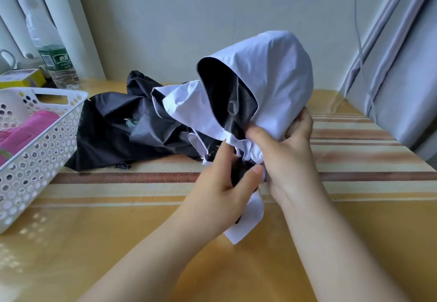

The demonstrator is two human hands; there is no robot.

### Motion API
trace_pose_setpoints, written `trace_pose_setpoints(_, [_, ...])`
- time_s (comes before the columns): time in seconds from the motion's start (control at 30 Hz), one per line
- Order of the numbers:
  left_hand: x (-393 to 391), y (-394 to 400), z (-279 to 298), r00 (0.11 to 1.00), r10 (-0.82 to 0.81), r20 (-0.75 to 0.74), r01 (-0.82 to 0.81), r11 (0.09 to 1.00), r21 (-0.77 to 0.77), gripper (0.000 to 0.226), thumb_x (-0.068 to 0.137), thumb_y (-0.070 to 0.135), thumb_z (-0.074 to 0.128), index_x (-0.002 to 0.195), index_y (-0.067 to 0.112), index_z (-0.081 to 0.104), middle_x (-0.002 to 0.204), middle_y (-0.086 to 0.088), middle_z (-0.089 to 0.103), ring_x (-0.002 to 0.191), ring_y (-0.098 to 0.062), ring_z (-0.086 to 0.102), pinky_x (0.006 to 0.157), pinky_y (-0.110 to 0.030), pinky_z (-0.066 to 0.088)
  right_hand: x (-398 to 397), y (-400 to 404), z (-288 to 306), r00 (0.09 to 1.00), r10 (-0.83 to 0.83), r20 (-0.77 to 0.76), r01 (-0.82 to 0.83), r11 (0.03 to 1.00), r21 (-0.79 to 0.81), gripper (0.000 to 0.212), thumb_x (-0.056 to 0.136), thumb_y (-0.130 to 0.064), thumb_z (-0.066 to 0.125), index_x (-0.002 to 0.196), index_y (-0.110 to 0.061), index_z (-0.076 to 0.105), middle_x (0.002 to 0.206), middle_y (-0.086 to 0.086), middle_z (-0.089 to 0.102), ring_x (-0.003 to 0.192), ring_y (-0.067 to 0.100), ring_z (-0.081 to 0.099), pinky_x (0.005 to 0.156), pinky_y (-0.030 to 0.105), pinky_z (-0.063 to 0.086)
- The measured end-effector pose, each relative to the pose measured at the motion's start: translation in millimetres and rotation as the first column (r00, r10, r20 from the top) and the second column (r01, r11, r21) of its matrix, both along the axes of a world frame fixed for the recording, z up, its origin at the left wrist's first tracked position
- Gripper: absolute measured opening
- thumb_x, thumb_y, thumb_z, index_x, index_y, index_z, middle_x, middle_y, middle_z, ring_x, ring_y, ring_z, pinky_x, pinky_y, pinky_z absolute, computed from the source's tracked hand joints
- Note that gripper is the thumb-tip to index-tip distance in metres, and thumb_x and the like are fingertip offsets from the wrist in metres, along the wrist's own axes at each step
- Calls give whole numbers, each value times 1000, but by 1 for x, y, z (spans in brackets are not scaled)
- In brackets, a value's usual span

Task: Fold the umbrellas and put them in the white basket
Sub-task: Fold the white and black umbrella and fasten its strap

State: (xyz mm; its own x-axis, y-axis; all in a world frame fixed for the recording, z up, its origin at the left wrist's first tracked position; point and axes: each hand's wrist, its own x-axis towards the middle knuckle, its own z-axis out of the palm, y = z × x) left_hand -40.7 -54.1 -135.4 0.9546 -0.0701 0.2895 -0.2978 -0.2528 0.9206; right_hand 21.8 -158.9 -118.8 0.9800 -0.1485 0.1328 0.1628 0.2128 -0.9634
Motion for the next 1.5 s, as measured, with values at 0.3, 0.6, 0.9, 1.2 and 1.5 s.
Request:
trace_pose_setpoints(0.3, [17,25,-8,821,480,308,-513,858,32,53,87,35,54,132,12,40,128,5,33,123,-10,42,100,-8,29,19,-24,2,990,29,-140,-5,986,164,57,84,4,63,135,-16,46,116,10,68,102,25,68,81,37,57])
trace_pose_setpoints(0.6, [15,26,-2,950,233,207,-254,964,79,31,91,36,49,122,34,52,118,20,55,115,3,53,96,-24,47,18,-17,-5,940,285,-185,-221,926,306,48,85,-14,65,132,-14,54,105,7,71,73,19,70,52,29,53])
trace_pose_setpoints(0.9, [13,14,-10,950,43,309,-135,949,284,49,88,44,44,127,18,58,116,19,52,105,8,50,88,-5,38,16,-8,-14,882,409,-235,-310,878,365,48,90,-27,59,135,-12,51,125,16,64,105,29,67,63,33,57])
trace_pose_setpoints(1.2, [16,10,-21,902,12,431,-193,905,378,36,89,30,50,116,12,66,116,2,62,94,-1,57,84,1,37,6,-7,-5,924,326,-199,-247,907,341,40,76,-14,74,111,-22,54,95,5,71,84,23,70,73,39,59])
trace_pose_setpoints(1.5, [16,12,-18,914,51,402,-215,901,377,51,81,50,60,120,18,62,104,11,56,92,-2,56,76,-20,50,13,-8,-7,888,328,-321,-199,905,375,53,87,-16,68,134,-9,46,120,21,64,99,38,68,60,45,59])
